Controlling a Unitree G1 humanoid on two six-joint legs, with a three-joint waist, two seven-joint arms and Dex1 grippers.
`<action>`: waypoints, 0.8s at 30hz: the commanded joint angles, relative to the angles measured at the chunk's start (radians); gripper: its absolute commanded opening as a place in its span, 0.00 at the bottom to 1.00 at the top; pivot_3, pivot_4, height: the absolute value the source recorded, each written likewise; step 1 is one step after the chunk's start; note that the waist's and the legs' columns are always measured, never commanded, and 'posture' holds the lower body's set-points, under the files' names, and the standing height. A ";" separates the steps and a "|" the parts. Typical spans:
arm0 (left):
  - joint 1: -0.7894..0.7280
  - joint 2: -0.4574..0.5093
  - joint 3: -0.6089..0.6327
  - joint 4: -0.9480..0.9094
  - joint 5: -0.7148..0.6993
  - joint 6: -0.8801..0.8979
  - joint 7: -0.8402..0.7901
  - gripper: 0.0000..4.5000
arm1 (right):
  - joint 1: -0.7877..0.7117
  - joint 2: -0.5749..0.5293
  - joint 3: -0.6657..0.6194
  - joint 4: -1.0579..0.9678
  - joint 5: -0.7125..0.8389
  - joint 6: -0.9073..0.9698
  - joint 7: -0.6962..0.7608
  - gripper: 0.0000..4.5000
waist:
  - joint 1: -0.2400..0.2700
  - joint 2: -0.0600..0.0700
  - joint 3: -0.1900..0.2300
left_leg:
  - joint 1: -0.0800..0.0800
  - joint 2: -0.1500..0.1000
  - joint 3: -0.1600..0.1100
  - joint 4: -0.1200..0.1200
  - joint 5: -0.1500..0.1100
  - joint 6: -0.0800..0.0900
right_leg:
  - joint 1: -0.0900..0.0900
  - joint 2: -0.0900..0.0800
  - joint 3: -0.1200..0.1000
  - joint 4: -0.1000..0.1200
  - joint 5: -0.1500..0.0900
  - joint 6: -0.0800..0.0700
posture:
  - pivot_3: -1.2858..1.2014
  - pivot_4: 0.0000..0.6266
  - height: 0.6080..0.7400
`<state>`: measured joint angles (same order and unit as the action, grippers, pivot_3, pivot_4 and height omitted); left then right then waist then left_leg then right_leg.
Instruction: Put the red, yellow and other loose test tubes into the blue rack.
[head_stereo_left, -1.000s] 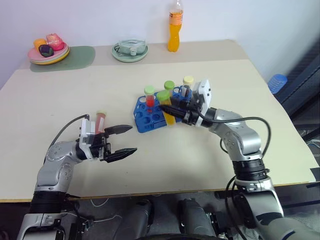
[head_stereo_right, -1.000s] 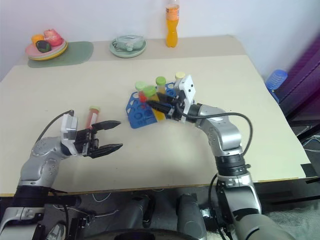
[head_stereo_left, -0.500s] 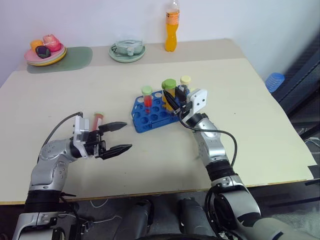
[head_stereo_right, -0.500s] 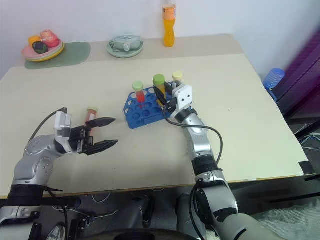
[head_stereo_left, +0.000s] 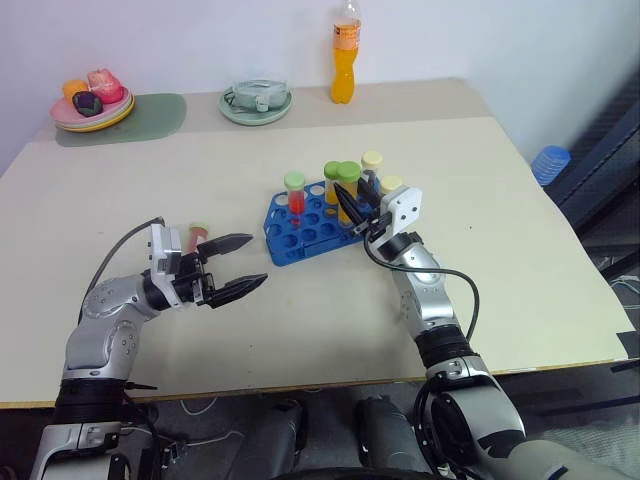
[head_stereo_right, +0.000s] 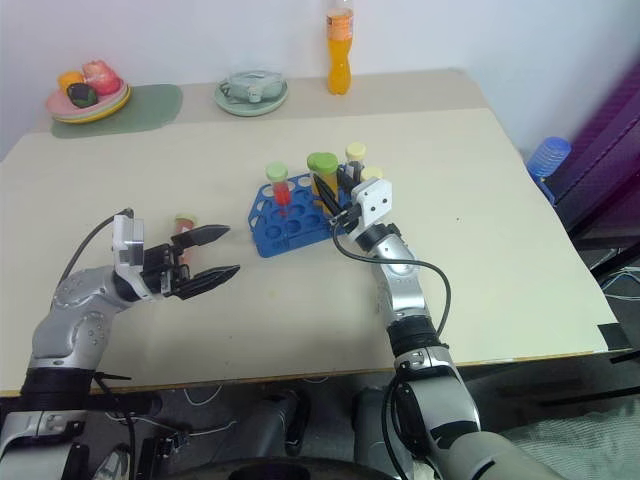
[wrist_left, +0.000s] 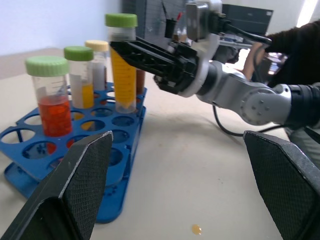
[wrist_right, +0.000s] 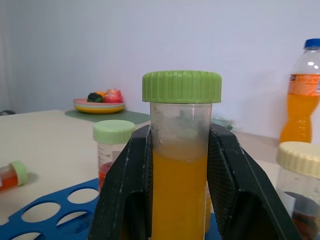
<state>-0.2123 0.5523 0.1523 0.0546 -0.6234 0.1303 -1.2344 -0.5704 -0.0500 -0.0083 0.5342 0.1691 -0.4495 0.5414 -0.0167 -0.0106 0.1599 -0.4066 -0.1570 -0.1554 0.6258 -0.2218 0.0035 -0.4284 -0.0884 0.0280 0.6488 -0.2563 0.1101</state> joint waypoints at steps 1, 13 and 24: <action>-0.017 -0.001 0.036 -0.036 -0.027 0.006 0.024 0.95 | 0.006 -0.008 -0.009 0.000 -0.003 -0.022 -0.015 0.25 | 0.000 0.000 0.000 | 0.000 0.000 0.000 0.000 0.000 0.000 | 0.000 0.000 0.000 0.000 0.000 0.000 | 0.52 0.24 1.00; -0.021 -0.003 0.062 -0.041 -0.035 0.014 0.058 0.95 | 0.039 0.006 0.024 -0.014 -0.009 -0.032 -0.020 0.25 | 0.000 0.000 0.000 | 0.001 0.000 0.000 0.000 0.000 0.000 | 0.001 0.000 0.000 0.000 0.000 0.000 | 0.52 0.24 1.00; -0.007 0.002 0.079 -0.050 -0.042 0.018 0.064 0.95 | 0.036 0.013 0.046 0.003 -0.017 -0.022 -0.019 0.25 | -0.001 0.000 0.000 | 0.002 0.000 0.000 -0.001 0.000 0.000 | 0.001 0.000 0.001 0.000 0.000 0.000 | 0.52 0.24 1.00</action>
<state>-0.2188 0.5472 0.2079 0.0372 -0.6445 0.1484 -1.1731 -0.5425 -0.0410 0.0279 0.5286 0.1607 -0.4855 0.5199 -0.0181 -0.0105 0.1597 -0.4048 -0.1566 -0.1554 0.6251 -0.2217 0.0033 -0.4277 -0.0880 0.0286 0.6490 -0.2563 0.1100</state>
